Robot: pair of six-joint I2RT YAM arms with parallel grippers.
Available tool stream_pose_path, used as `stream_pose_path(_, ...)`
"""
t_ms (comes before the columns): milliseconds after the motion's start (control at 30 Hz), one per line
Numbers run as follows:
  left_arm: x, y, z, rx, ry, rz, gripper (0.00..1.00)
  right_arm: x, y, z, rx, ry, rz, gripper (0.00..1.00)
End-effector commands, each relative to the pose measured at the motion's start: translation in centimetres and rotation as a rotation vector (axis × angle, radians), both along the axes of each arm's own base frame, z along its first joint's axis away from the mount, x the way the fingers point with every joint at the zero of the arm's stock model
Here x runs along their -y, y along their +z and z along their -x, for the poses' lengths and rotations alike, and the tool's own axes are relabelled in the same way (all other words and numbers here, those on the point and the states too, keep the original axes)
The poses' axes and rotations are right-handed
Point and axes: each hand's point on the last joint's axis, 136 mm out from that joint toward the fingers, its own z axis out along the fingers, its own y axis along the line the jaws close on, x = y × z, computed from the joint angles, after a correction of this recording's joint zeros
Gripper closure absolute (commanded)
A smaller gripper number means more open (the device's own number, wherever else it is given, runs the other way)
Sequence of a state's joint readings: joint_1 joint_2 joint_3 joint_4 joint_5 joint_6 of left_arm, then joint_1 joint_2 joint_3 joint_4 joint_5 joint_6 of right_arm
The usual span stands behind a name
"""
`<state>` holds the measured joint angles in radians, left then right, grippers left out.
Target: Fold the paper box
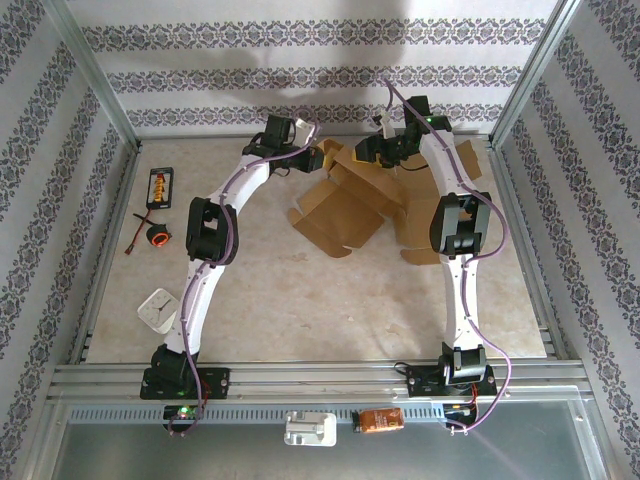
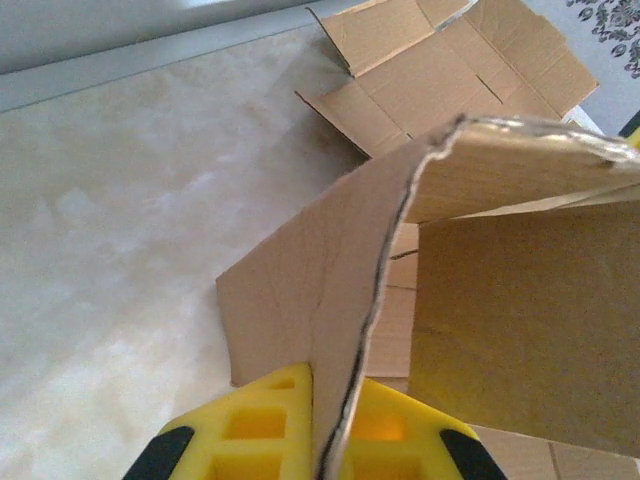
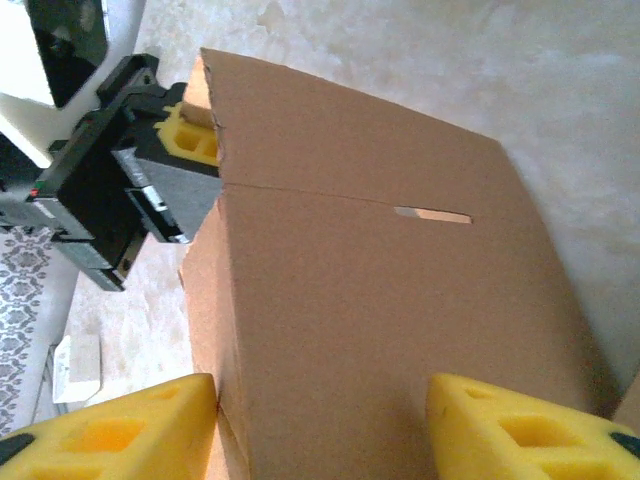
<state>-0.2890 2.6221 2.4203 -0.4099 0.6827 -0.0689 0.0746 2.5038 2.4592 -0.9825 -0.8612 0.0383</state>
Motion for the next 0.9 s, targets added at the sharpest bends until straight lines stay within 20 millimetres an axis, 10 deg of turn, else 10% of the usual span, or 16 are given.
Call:
stream_pose_path(0, 1.0, 5.3, 2.2, 0.001, 0.003, -0.005, 1.00, 0.3, 0.4, -0.3, 0.012, -0.042, 0.056, 0.39)
stream_pose_path(867, 0.2, 7.8, 8.0, -0.256, 0.104, -0.070, 1.00, -0.6, 1.9, 2.7, 0.018, -0.021, 0.119, 0.40)
